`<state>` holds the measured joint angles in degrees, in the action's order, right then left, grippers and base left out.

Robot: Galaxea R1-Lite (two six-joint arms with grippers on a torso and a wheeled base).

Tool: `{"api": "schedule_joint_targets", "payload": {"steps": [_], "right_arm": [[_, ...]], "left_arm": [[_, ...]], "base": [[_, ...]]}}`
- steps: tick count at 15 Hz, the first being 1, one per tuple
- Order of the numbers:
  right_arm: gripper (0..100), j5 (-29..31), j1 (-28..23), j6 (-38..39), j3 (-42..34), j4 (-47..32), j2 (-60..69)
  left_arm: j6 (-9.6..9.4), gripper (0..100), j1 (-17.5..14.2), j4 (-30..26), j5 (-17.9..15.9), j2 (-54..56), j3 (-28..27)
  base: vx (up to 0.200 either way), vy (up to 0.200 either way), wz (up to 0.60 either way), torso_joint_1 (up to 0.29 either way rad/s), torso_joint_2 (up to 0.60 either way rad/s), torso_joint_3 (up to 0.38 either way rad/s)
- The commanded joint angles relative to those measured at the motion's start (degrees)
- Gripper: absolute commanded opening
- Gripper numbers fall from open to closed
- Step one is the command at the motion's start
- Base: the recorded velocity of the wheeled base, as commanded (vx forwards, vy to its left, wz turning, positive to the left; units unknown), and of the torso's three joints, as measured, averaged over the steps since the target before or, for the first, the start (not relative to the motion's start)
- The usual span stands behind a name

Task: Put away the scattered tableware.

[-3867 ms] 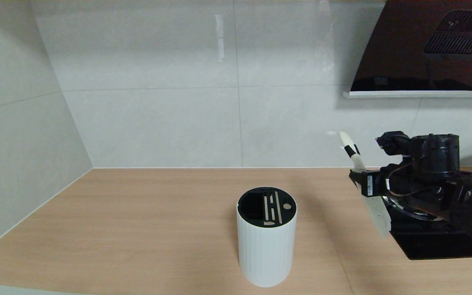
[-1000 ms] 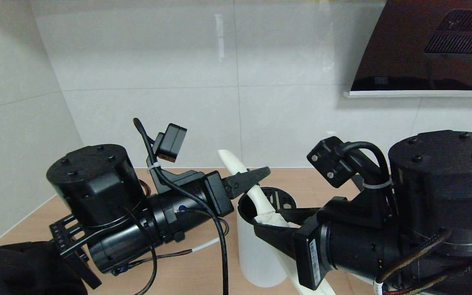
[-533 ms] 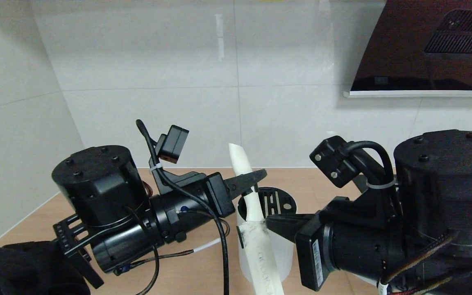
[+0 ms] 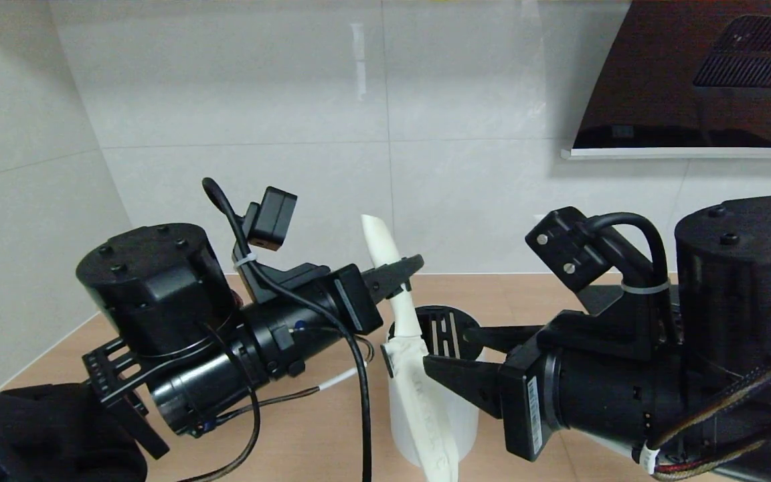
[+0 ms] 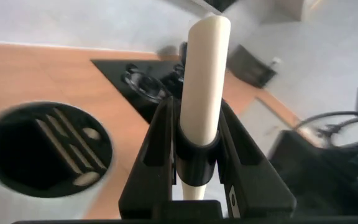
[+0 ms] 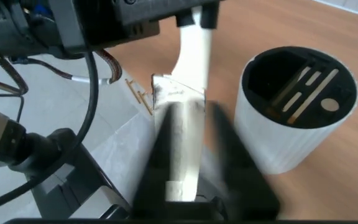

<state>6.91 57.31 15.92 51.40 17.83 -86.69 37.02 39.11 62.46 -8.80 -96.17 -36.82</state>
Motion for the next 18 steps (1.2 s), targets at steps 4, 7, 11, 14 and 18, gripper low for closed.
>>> {"api": "schedule_joint_targets", "payload": {"steps": [4,7,11,14,18], "right_arm": [[100,-0.1,-5.9,-0.4,0.0,-0.2,2.9],[100,-0.1,-8.6,-0.6,0.1,-0.3,4.3],[100,-0.2,-14.8,-2.2,0.7,-0.3,5.8],[100,-0.6,-14.8,-2.3,0.5,-0.4,6.3],[100,-0.6,-14.9,-2.2,0.5,-0.3,5.4]], "left_arm": [[-6.17,0,-1.0,-16.0,14.5,1.6,-17.1],[-13.38,0,-4.0,-20.5,17.3,0.0,-26.5],[-19.27,0,-3.3,-20.0,26.6,-3.1,-27.7],[-20.32,0,-2.5,-19.6,33.1,-6.4,-28.0],[-22.87,0,0.2,-18.6,39.0,-10.9,-28.4]], "base": [[0.0,0.0,0.0,0.0,0.0,0.0],[0.0,0.0,0.0,0.0,0.0,0.0],[0.0,0.0,0.0,0.0,0.0,0.0],[0.0,0.0,0.0,0.0,0.0,0.0],[0.0,0.0,0.0,0.0,0.0,0.0]]}}
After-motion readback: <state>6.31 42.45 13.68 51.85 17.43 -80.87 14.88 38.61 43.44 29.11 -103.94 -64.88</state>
